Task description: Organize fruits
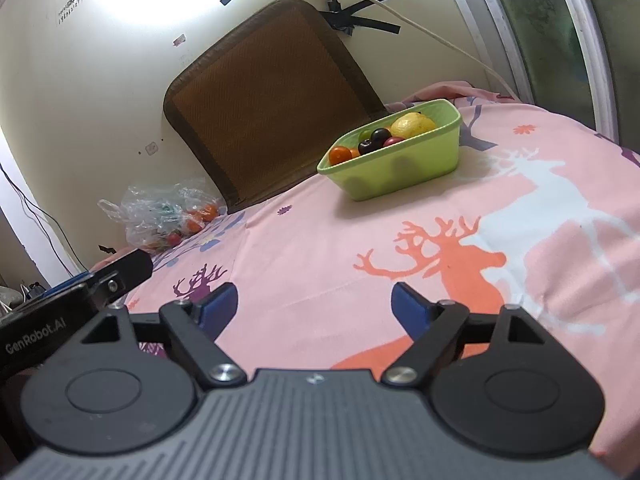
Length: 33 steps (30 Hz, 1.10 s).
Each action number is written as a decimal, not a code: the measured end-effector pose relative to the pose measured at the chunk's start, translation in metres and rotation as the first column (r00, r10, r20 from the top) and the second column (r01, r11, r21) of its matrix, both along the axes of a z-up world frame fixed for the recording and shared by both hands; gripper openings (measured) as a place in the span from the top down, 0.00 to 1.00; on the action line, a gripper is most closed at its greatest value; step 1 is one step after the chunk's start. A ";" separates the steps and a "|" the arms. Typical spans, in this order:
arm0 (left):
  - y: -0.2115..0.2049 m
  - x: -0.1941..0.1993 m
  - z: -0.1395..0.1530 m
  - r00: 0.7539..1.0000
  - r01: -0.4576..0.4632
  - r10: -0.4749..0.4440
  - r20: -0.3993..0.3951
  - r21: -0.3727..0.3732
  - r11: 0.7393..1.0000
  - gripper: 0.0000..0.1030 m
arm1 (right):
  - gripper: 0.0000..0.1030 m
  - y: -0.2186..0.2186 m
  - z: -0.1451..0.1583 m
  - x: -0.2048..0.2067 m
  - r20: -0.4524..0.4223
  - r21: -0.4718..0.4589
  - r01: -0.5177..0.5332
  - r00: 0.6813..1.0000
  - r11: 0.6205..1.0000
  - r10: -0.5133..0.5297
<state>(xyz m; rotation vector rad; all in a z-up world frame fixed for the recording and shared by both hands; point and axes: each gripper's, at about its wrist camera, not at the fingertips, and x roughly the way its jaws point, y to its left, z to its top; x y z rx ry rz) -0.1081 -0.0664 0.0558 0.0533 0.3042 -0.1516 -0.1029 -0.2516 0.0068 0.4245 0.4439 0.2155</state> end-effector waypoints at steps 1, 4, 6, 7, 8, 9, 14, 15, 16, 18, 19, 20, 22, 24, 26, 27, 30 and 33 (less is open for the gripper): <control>0.000 0.000 0.000 1.000 -0.004 0.004 -0.003 -0.002 1.000 0.00 | 0.16 0.000 0.000 -0.001 -0.001 0.000 0.001 1.000 1.000 -0.001; 0.000 -0.002 0.001 1.000 -0.012 0.012 -0.014 -0.008 1.000 0.00 | 0.15 -0.002 0.000 -0.003 -0.003 0.003 0.005 1.000 1.000 -0.005; 0.001 -0.004 0.002 1.000 -0.016 0.016 -0.015 -0.013 1.000 0.00 | 0.15 -0.003 0.000 -0.004 -0.005 0.009 0.005 1.000 1.000 -0.005; 0.001 -0.005 0.003 1.000 -0.018 0.018 -0.015 -0.015 1.000 0.00 | 0.15 -0.003 0.000 -0.004 -0.006 0.013 0.004 1.000 1.000 -0.004; 0.002 -0.007 0.004 1.000 -0.020 0.020 -0.012 -0.017 1.000 0.00 | 0.14 -0.004 0.000 -0.005 -0.007 0.017 0.005 1.000 1.000 -0.005; 0.002 -0.007 0.004 1.000 -0.021 0.021 -0.011 -0.018 1.000 0.00 | 0.14 -0.004 0.000 -0.006 -0.007 0.019 0.006 1.000 1.000 -0.006; 0.002 -0.014 0.008 0.999 -0.032 0.032 -0.013 -0.029 0.999 0.00 | 0.14 -0.007 0.001 -0.010 -0.008 0.033 0.012 1.000 0.999 -0.012; 0.003 -0.015 0.008 0.999 -0.032 0.032 -0.019 -0.035 0.999 0.00 | 0.14 -0.008 0.001 -0.012 -0.007 0.035 0.012 1.000 0.999 -0.012; 0.003 -0.016 0.009 0.999 -0.031 0.030 -0.024 -0.039 0.999 0.00 | 0.14 -0.009 0.002 -0.013 -0.006 0.036 0.012 1.000 0.999 -0.012; 0.003 -0.017 0.010 0.999 -0.029 0.028 -0.035 -0.044 0.999 0.00 | 0.14 -0.011 0.002 -0.018 -0.005 0.037 0.013 1.000 0.999 -0.013; 0.002 -0.018 0.009 0.999 -0.032 0.031 -0.040 -0.043 0.999 0.00 | 0.14 -0.012 0.003 -0.020 -0.005 0.037 0.012 1.000 0.999 -0.012; 0.001 -0.018 0.009 0.998 -0.036 0.034 -0.049 -0.039 0.999 0.00 | 0.13 -0.013 0.003 -0.022 -0.004 0.036 0.013 1.000 0.999 -0.013; -0.001 -0.019 0.007 0.997 -0.041 0.039 -0.070 -0.030 0.999 0.00 | 0.13 -0.015 0.002 -0.027 -0.003 0.030 0.017 1.000 0.999 -0.017; -0.003 -0.019 0.005 0.994 -0.044 0.042 -0.101 -0.022 0.999 0.00 | 0.13 -0.016 0.001 -0.032 -0.007 0.030 0.021 1.000 0.999 -0.021; -0.005 -0.020 0.003 0.990 -0.043 0.040 -0.134 -0.021 0.999 0.00 | 0.13 -0.018 0.002 -0.036 -0.008 0.030 0.022 1.000 0.999 -0.021; -0.006 -0.021 0.002 0.989 -0.044 0.040 -0.143 -0.021 0.999 0.00 | 0.13 -0.018 0.002 -0.038 -0.005 0.028 0.021 1.000 0.999 -0.021; -0.008 -0.025 0.000 0.986 -0.044 0.040 -0.164 -0.017 0.999 0.00 | 0.13 -0.017 0.004 -0.046 0.015 0.016 0.019 1.000 1.000 -0.019; -0.010 -0.029 0.001 0.984 -0.057 0.057 -0.169 0.000 0.998 0.00 | 0.13 -0.017 0.006 -0.050 0.026 0.011 0.022 0.999 1.000 -0.022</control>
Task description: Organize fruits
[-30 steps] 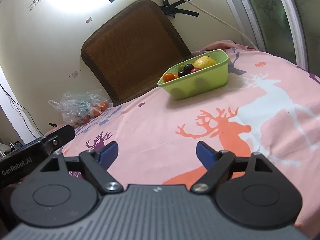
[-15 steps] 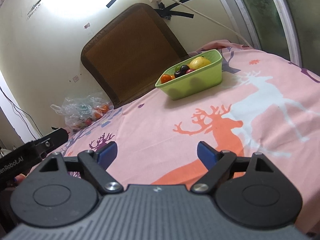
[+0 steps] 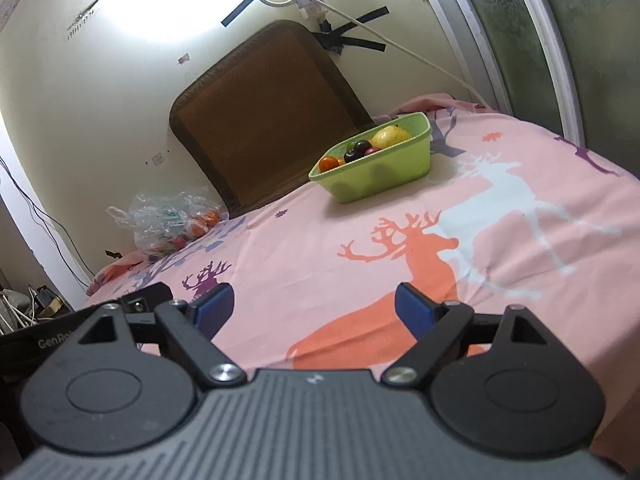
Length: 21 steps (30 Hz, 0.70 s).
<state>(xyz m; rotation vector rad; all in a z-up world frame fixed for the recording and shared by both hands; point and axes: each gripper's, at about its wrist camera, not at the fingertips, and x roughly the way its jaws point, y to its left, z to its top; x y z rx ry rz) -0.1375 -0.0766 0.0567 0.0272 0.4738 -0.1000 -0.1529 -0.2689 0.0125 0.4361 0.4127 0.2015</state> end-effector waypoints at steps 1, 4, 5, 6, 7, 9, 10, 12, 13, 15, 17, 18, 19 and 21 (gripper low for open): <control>-0.001 -0.001 0.000 1.000 -0.009 0.009 0.001 0.017 1.000 0.00 | 0.13 -0.001 0.000 0.000 -0.001 0.002 0.002 1.000 1.000 -0.002; -0.003 -0.003 0.000 1.000 -0.021 0.020 0.009 0.050 0.999 0.00 | 0.13 -0.002 -0.002 0.001 -0.007 0.012 0.004 1.000 1.000 -0.004; -0.004 -0.003 0.000 1.000 -0.020 0.020 0.010 0.052 0.998 0.00 | 0.13 -0.002 -0.002 0.002 -0.009 0.013 0.005 1.000 1.000 -0.004; -0.004 -0.002 0.000 1.000 -0.020 0.020 0.010 0.052 0.998 0.00 | 0.13 -0.002 -0.002 0.003 -0.011 0.013 0.004 1.000 1.000 -0.003; -0.004 -0.001 -0.001 1.000 -0.021 0.021 0.007 0.051 0.998 0.00 | 0.13 -0.003 -0.003 0.003 -0.012 0.013 0.003 1.000 1.000 -0.002; -0.004 0.001 -0.001 1.000 -0.022 0.022 -0.003 0.049 0.999 0.00 | 0.13 -0.003 -0.003 0.003 -0.014 0.011 0.000 1.000 1.000 0.000; -0.004 0.002 -0.002 1.000 -0.023 0.023 -0.008 0.048 0.999 0.00 | 0.13 -0.003 -0.003 0.003 -0.014 0.009 -0.001 1.000 1.000 0.001; -0.004 0.003 -0.003 0.999 -0.027 0.028 -0.016 0.047 0.999 0.00 | 0.13 -0.003 -0.003 0.003 -0.014 0.011 0.000 1.000 1.000 0.000; -0.004 0.003 -0.003 0.999 -0.029 0.030 -0.018 0.048 0.998 0.00 | 0.13 -0.003 -0.003 0.003 -0.015 0.012 0.001 1.000 1.000 -0.001; -0.004 0.003 -0.004 0.999 -0.032 0.033 -0.018 0.051 0.998 0.00 | 0.13 -0.004 -0.003 0.003 -0.016 0.014 0.005 1.000 1.000 -0.005; -0.005 0.003 -0.003 0.999 -0.036 0.037 -0.012 0.060 0.998 0.00 | 0.13 -0.004 -0.003 0.002 -0.015 0.015 0.008 1.000 1.000 -0.007; -0.005 0.003 -0.003 0.999 -0.037 0.038 -0.009 0.063 0.997 0.00 | 0.13 -0.004 -0.003 0.002 -0.014 0.014 0.008 1.000 1.000 -0.008; -0.005 0.002 -0.003 0.999 -0.038 0.038 -0.006 0.065 0.997 0.00 | 0.13 -0.005 -0.004 0.002 -0.013 0.014 0.009 1.000 1.000 -0.009; -0.005 0.003 -0.003 0.999 -0.038 0.039 -0.004 0.065 0.997 0.00 | 0.13 -0.004 -0.004 0.002 -0.011 0.014 0.008 1.000 1.000 -0.008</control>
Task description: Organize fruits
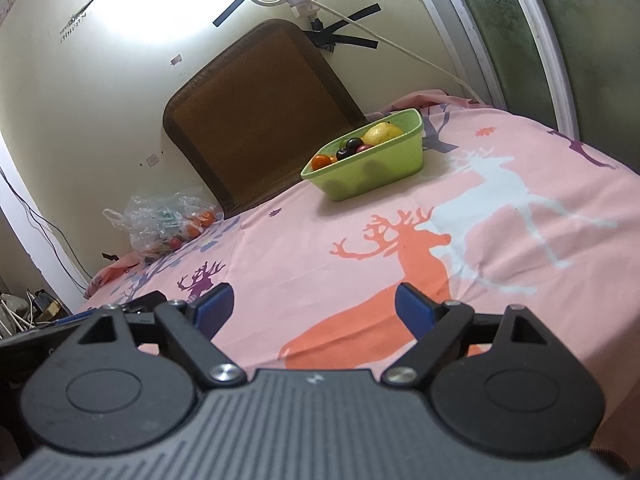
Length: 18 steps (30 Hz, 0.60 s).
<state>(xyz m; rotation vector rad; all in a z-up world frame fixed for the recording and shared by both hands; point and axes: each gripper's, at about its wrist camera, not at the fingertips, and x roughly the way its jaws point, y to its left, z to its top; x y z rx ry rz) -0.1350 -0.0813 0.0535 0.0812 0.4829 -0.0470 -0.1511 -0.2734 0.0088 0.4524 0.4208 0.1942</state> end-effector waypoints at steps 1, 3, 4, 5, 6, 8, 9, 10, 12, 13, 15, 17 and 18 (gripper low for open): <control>0.000 0.000 0.000 1.000 -0.001 0.001 0.000 -0.001 1.000 0.00 | 0.13 0.000 0.000 0.000 -0.001 0.000 0.001 1.000 1.000 -0.001; 0.001 0.001 0.000 1.000 -0.003 0.003 0.003 -0.001 1.000 0.00 | 0.13 0.000 0.000 0.000 -0.002 0.001 0.001 1.000 1.000 -0.001; 0.001 0.000 -0.001 1.000 -0.004 0.004 0.007 -0.001 1.000 0.00 | 0.13 0.000 0.000 0.000 -0.002 0.001 0.002 1.000 1.000 -0.002; 0.001 -0.001 -0.001 1.000 -0.006 0.006 0.011 0.003 1.000 0.00 | 0.13 0.000 0.000 0.000 -0.002 0.001 0.001 1.000 1.000 -0.001; 0.001 -0.001 -0.001 1.000 -0.007 0.007 0.014 0.007 1.000 0.00 | 0.13 0.000 0.000 0.000 -0.002 0.001 0.001 1.000 1.000 -0.001; 0.001 -0.001 -0.001 1.000 -0.012 0.011 0.022 0.018 1.000 0.00 | 0.13 0.000 0.000 0.000 -0.002 0.001 0.001 1.000 1.000 -0.001; 0.000 -0.001 -0.001 1.000 -0.013 0.013 0.025 0.023 1.000 0.00 | 0.13 0.000 0.000 0.000 -0.002 0.001 0.000 1.000 1.000 0.000; 0.000 -0.001 -0.002 1.000 -0.015 0.014 0.027 0.027 1.000 0.00 | 0.13 0.000 0.000 0.000 -0.003 0.002 -0.001 1.000 1.000 0.001; -0.001 -0.001 -0.002 0.999 -0.017 0.016 0.030 0.035 0.999 0.00 | 0.13 0.000 0.000 0.000 -0.004 0.002 -0.002 1.000 1.000 0.002; -0.001 -0.001 -0.003 0.999 -0.018 0.017 0.031 0.038 0.999 0.00 | 0.13 0.000 0.000 0.000 -0.005 0.002 -0.003 1.000 1.000 0.003; 0.000 0.000 -0.004 0.999 -0.021 0.020 0.033 0.044 0.999 0.00 | 0.13 0.000 0.000 0.000 -0.006 0.003 -0.003 1.000 1.000 0.003; -0.001 0.000 -0.004 0.999 -0.026 0.025 0.032 0.048 0.998 0.00 | 0.13 0.000 0.000 0.000 -0.007 0.004 -0.002 1.000 1.000 0.002; 0.000 0.001 -0.004 0.999 -0.028 0.026 0.033 0.051 0.998 0.00 | 0.13 0.000 0.000 0.000 -0.006 0.003 -0.002 1.000 1.000 0.002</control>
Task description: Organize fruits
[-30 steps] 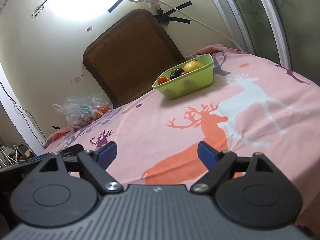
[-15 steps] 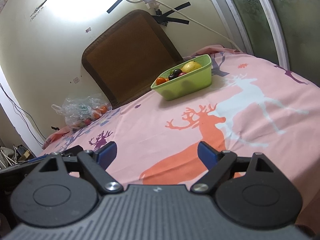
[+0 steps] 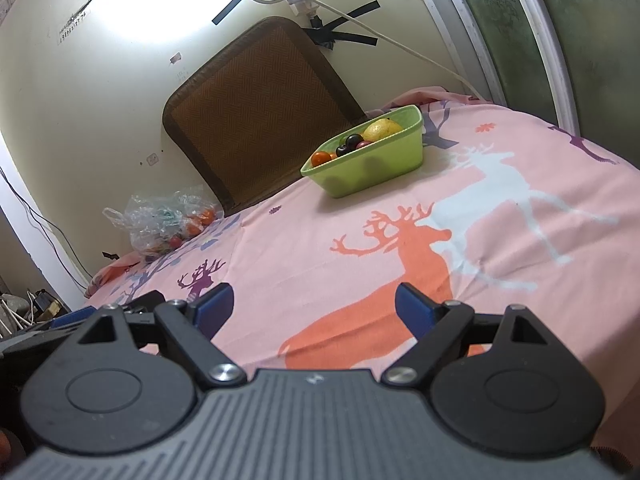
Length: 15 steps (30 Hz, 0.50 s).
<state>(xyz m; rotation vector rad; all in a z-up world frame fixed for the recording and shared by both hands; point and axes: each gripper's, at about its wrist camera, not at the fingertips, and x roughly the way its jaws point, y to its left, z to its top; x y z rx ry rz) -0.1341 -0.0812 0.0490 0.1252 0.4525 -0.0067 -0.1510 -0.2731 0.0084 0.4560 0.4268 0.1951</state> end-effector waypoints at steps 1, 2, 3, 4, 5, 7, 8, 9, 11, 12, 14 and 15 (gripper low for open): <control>0.000 0.000 0.000 1.000 -0.003 0.003 0.003 0.004 1.000 0.00 | 0.13 0.000 0.000 0.000 0.000 0.000 0.000 1.000 1.000 0.000; -0.001 0.000 0.000 1.000 -0.007 0.007 0.008 0.011 1.000 0.00 | 0.13 0.000 0.000 0.000 0.000 0.000 0.000 1.000 1.000 0.000; -0.001 -0.001 0.000 1.000 -0.009 0.009 0.013 0.017 1.000 0.00 | 0.13 0.000 0.000 0.000 -0.001 0.000 0.000 1.000 1.000 0.000; -0.001 -0.001 0.000 1.000 -0.012 0.012 0.021 0.025 1.000 0.00 | 0.13 0.000 0.000 0.000 -0.001 0.000 0.001 1.000 1.000 -0.001; -0.002 -0.001 0.000 0.999 -0.017 0.016 0.031 0.036 0.999 0.00 | 0.13 0.000 0.000 0.000 -0.001 0.000 0.001 1.000 1.000 -0.001; -0.001 -0.001 0.000 0.998 -0.029 0.027 0.048 0.053 0.998 0.00 | 0.13 0.000 0.000 0.000 -0.003 0.002 0.001 1.000 1.000 -0.001; 0.000 -0.001 0.000 0.998 -0.035 0.032 0.052 0.056 0.998 0.00 | 0.13 0.000 -0.001 0.000 -0.004 0.003 0.002 1.000 1.000 -0.002; 0.001 0.000 0.000 0.998 -0.040 0.036 0.054 0.058 0.998 0.00 | 0.13 0.000 -0.001 0.000 -0.004 0.003 0.002 1.000 1.000 -0.002; 0.003 0.001 0.000 0.998 -0.046 0.043 0.051 0.058 0.997 0.00 | 0.13 -0.001 -0.001 0.000 -0.003 0.003 0.001 1.000 1.000 -0.001; 0.004 0.002 -0.001 0.998 -0.050 0.047 0.049 0.059 0.997 0.00 | 0.13 0.000 -0.001 0.000 -0.003 0.002 0.002 1.000 1.000 -0.002; 0.005 0.003 -0.002 0.998 -0.055 0.052 0.047 0.061 0.997 0.00 | 0.13 0.000 -0.001 0.000 0.000 -0.001 0.002 1.000 1.000 -0.002; 0.006 0.003 -0.002 0.997 -0.057 0.054 0.047 0.062 0.996 0.00 | 0.13 0.000 -0.001 -0.001 0.001 -0.002 0.002 1.000 1.000 -0.002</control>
